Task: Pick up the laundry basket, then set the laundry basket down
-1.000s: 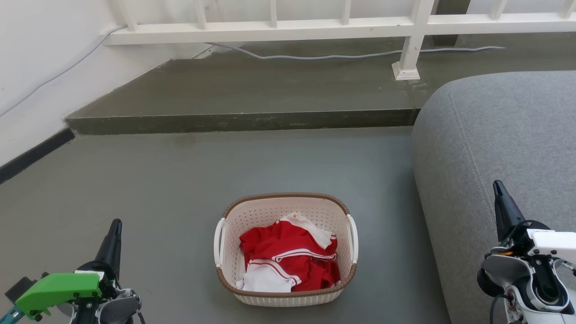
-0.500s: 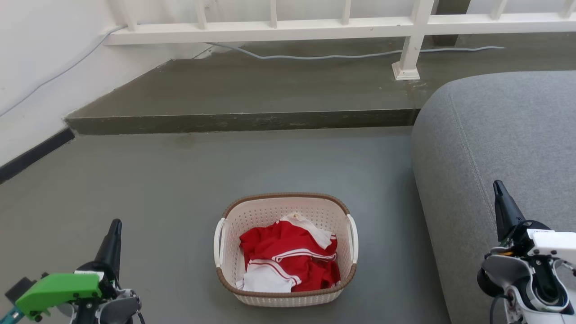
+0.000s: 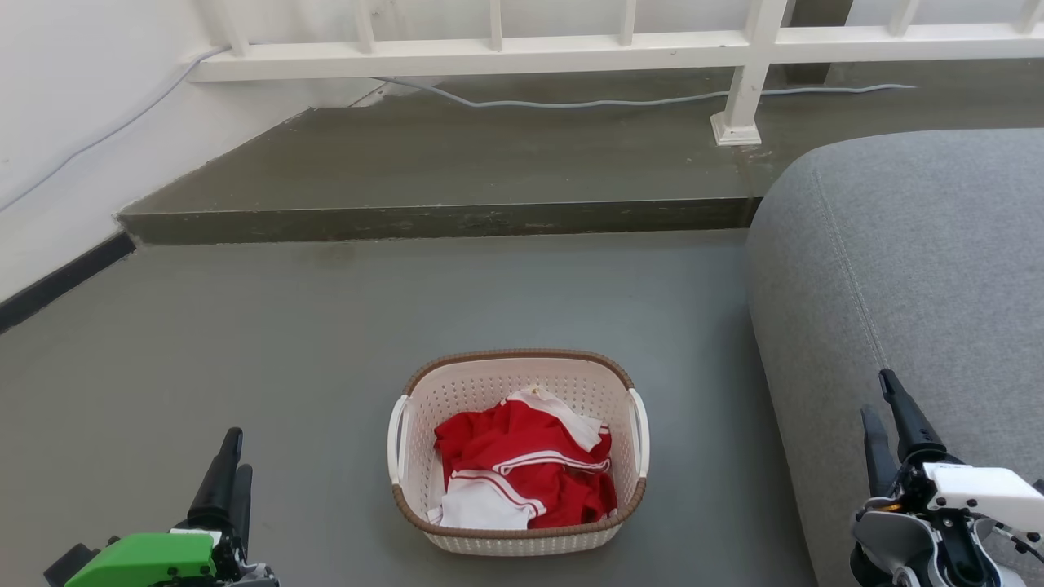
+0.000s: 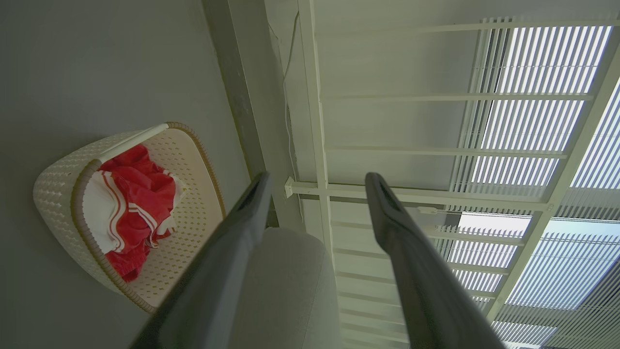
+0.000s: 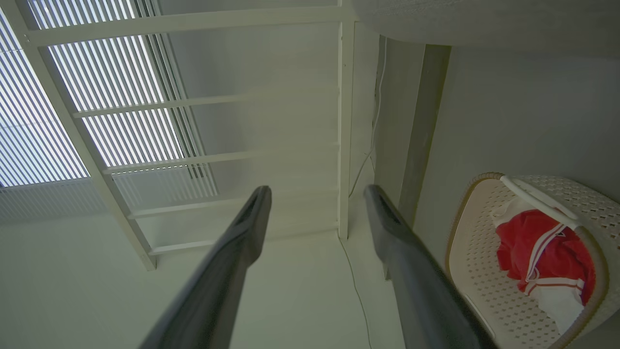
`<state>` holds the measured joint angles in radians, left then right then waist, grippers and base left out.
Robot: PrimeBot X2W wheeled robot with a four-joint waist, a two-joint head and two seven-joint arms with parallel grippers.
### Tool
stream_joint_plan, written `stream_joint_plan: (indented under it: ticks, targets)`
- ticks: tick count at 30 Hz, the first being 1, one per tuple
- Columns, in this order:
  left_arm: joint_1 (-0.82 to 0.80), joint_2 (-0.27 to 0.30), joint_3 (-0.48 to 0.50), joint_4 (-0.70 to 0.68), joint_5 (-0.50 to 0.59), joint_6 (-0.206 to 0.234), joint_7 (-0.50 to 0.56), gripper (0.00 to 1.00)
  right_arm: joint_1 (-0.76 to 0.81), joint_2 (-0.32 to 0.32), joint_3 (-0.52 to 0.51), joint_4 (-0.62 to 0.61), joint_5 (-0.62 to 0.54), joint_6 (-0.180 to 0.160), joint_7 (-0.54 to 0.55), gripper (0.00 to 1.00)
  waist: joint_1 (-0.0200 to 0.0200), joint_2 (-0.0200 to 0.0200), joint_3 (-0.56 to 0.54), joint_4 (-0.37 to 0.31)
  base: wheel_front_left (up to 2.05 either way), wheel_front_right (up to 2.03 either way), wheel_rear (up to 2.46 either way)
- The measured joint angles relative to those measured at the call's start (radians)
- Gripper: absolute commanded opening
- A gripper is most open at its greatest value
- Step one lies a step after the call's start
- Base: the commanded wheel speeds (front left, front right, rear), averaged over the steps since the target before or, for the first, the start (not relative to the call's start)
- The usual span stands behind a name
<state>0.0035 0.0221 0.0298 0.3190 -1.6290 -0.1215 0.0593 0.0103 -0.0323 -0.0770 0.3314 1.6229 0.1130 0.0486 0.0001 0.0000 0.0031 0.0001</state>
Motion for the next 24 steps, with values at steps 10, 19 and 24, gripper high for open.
stream_joint_plan:
  ticks: [10,19,24]
  targets:
    - [0.000,0.003,-0.018,-0.032,0.119,0.000,-0.030,1.00,0.000,0.000,0.012,-0.029,-0.119,-0.001,-0.023,1.00,0.0000,0.0000,0.000,0.000,0.00,0.00,0.00]
    - [0.000,0.006,-0.027,-0.086,0.303,0.013,-0.062,1.00,-0.001,0.000,0.022,-0.076,-0.254,-0.027,-0.059,1.00,0.0000,0.0000,0.003,0.002,0.00,0.00,0.00]
    - [0.000,0.012,-0.043,-0.112,0.409,0.025,-0.079,1.00,-0.001,-0.001,0.042,-0.103,-0.342,-0.037,-0.076,1.00,0.0000,0.0000,0.005,0.002,0.00,0.00,0.00]
